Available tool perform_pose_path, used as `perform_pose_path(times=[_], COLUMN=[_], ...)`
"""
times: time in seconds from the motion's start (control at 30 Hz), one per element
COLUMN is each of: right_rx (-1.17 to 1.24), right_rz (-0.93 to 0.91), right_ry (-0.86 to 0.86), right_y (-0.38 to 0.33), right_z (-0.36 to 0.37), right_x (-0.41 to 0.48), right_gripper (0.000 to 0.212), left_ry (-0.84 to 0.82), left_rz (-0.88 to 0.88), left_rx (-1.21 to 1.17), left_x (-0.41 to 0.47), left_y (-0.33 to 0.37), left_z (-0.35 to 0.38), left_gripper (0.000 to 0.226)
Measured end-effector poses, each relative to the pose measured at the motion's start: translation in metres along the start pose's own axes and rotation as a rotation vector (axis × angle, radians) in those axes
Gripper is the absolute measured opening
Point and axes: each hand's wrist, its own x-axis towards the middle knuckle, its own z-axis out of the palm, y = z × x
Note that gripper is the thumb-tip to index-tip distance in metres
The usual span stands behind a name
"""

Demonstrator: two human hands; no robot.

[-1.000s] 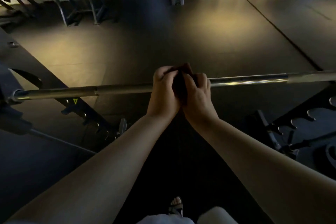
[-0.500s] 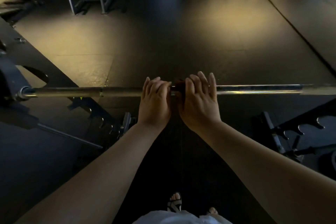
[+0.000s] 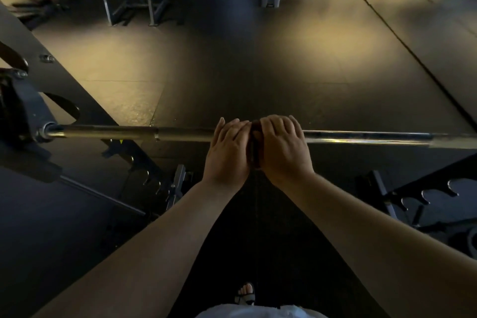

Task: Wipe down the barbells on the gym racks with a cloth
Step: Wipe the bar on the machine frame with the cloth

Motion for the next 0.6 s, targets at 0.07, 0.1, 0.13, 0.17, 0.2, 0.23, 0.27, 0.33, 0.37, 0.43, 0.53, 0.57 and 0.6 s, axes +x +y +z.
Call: perform_pose_path(times=[0.07,0.1,0.13,0.17,0.2,0.23,0.27,0.33,0.37,0.43,0.53,0.57,0.6], right_rx=[-0.03,-0.046,-0.056,-0.063,-0.065,-0.071,-0.091,-0.117,-0.111,-0.103,-0.135,-0.126,-0.133], right_rz=[-0.054,-0.065,-0.07,-0.071,-0.059,-0.041,-0.025,-0.003,-0.01,-0.046,-0.009,0.034,0.078], right_ry=[0.052,0.072,0.071,0.054,0.015,-0.007,-0.004,0.001,0.024,0.112,0.15,0.121,0.089], right_y=[0.002,0.003,0.004,0.005,0.005,0.003,0.002,-0.001,0.0,0.01,0.031,0.032,0.029], right_z=[0.011,0.013,0.014,0.012,0.008,0.003,0.0,-0.001,0.002,0.009,0.003,-0.002,-0.005], right_x=[-0.017,-0.018,-0.014,-0.006,0.002,0.009,0.012,0.007,0.001,-0.012,-0.013,-0.011,-0.008], right_gripper=[0.077,0.077,0.074,0.069,0.065,0.059,0.052,0.055,0.06,0.058,0.046,0.043,0.042], left_ry=[0.019,0.038,0.054,0.065,0.069,0.068,0.071,0.074,0.077,0.109,0.135,0.126,0.113], left_rz=[-0.004,-0.004,-0.003,-0.001,0.003,0.006,0.007,0.012,0.017,0.024,0.02,0.013,0.011], left_rx=[-0.02,-0.026,-0.027,-0.024,-0.02,-0.014,-0.01,-0.007,-0.007,-0.008,-0.004,0.002,0.006], left_x=[0.0,0.0,0.0,0.0,0.001,0.0,0.0,-0.001,-0.001,-0.002,0.0,0.0,0.002], left_y=[0.0,0.0,0.0,0.0,-0.001,-0.002,-0.002,-0.003,-0.003,-0.003,-0.001,-0.001,-0.001], left_z=[0.0,0.001,0.002,0.004,0.006,0.007,0.008,0.007,0.007,0.007,0.009,0.008,0.008], left_gripper=[0.052,0.05,0.049,0.05,0.052,0.055,0.055,0.057,0.056,0.049,0.042,0.042,0.044])
